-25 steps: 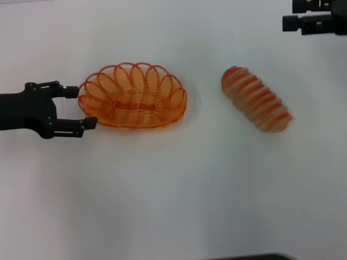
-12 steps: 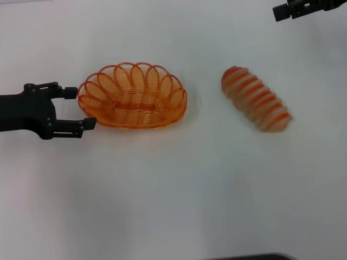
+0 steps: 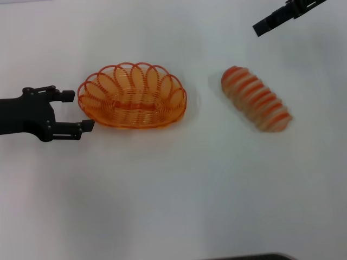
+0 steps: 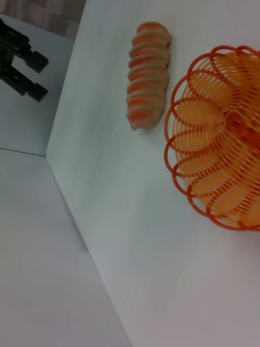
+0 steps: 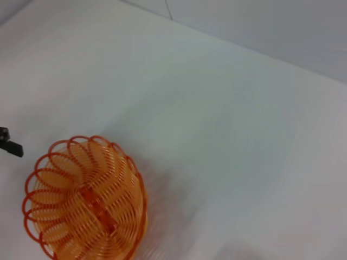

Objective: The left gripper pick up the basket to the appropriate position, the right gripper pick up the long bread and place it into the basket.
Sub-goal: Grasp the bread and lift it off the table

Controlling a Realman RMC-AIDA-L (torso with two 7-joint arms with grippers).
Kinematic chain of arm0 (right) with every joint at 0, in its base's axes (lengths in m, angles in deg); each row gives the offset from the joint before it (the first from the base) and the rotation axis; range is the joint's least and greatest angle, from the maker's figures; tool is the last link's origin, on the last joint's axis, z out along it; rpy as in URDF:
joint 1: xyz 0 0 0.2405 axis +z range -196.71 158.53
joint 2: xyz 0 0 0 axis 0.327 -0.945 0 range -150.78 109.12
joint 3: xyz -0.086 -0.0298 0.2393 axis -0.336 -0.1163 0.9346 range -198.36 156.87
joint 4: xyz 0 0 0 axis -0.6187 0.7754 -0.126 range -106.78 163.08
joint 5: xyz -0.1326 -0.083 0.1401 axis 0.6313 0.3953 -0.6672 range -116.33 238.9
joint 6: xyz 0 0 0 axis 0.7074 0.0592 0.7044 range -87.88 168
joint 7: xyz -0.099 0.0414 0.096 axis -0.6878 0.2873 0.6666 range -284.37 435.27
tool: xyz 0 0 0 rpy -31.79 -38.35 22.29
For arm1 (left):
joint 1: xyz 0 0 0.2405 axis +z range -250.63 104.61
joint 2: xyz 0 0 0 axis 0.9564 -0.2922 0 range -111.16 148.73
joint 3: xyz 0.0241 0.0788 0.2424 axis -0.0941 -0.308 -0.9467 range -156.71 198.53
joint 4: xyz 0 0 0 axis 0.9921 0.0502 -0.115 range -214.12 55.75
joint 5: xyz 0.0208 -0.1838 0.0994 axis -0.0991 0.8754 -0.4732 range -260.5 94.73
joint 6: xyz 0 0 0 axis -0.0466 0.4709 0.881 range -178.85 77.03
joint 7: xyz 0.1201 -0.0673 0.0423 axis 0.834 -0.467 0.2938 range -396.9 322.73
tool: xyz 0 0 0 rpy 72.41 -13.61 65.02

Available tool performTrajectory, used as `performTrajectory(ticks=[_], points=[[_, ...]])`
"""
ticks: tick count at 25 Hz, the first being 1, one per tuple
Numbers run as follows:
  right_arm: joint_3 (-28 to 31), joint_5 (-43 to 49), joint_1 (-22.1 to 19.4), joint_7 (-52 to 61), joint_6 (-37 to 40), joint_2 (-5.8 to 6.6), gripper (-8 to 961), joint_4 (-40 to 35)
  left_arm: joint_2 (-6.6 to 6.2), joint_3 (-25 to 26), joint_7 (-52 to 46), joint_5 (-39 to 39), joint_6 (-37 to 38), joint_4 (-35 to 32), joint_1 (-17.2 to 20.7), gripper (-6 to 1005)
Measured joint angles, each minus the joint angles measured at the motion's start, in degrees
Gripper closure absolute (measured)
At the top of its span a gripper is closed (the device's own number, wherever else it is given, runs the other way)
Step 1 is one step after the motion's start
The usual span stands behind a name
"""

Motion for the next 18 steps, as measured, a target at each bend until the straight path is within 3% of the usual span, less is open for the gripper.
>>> performTrajectory(ticks=[7,18], points=[[-5.9,3.5,2.1,9.9,-1.1,-1.64,132,0.0,-0.11,0.2,0.0,-0.1,-0.3,0.1,0.4,112],[-7.4,14.6,4.5,15.3,-0.7,-6.13,132,0.1,-0.52,0.4,0.1,-0.1,0.2,-0.5,0.4,112]])
